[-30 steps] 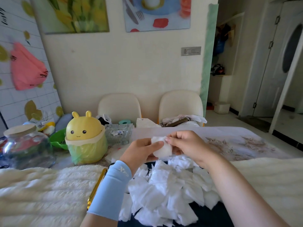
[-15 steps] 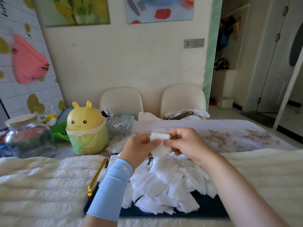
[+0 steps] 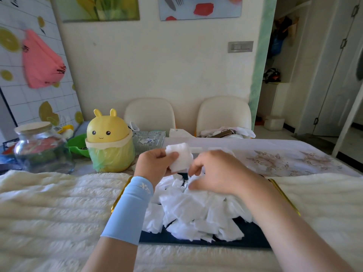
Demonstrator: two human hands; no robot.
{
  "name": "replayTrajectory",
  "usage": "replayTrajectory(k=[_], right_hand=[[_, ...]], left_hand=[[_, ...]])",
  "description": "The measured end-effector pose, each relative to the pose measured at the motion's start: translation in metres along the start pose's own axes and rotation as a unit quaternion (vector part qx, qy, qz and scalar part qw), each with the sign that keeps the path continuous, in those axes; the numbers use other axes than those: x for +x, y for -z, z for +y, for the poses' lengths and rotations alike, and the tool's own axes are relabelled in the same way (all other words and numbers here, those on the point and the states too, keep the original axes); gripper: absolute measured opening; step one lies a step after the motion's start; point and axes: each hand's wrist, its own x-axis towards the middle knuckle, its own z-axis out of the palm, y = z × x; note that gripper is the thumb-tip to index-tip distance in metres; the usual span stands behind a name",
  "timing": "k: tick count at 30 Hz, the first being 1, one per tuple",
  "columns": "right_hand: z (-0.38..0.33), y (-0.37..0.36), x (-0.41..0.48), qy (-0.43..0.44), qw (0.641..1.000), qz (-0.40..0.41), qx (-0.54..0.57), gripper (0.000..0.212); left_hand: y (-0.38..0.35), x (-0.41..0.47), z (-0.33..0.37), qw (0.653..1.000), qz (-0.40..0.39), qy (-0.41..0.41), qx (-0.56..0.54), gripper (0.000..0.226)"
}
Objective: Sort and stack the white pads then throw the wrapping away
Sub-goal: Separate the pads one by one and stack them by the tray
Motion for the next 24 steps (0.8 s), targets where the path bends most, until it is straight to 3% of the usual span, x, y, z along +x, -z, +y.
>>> replayTrajectory(k=[3,5,8,11,13,16,19,24], right_hand=[[-0.015,-0.011,0.000,0.001,0.992,-0.033,-0.118,0.027],[-0.015,-0.016,0.002,0.004,0.991,-0.009,-0.131,0.021],[-0.010,-0.016,0.003,-0.016,0.995,-0.001,-0.096,0.037],[-0.003,-0.010,0.005,-0.033,0.999,0.008,0.030,0.040],[0.004,-0.004,0.007,-0.024,0.990,0.080,0.116,0.040],[0.012,0.005,0.010,-0.041,0.940,0.167,0.293,0.024],[0.012,0.004,0.009,-0.074,0.864,0.128,0.481,0.008],[0.014,0.005,0.009,-0.112,0.832,0.097,0.535,0.014]], left_hand=[[0.000,-0.003,-0.001,1.000,-0.006,0.017,-0.007,0.006],[0.000,-0.003,-0.002,1.000,-0.011,0.018,-0.002,0.007],[0.000,-0.004,-0.001,1.000,-0.011,0.014,0.007,0.007],[0.002,-0.005,0.001,1.000,-0.002,0.018,-0.010,0.007],[0.004,-0.005,0.002,0.999,0.008,0.030,-0.041,0.006],[0.005,-0.006,0.005,0.993,0.000,0.060,-0.097,0.007],[0.000,-0.012,0.008,0.983,-0.040,0.091,-0.155,0.017],[-0.012,-0.018,0.009,0.980,-0.062,0.103,-0.156,0.025]])
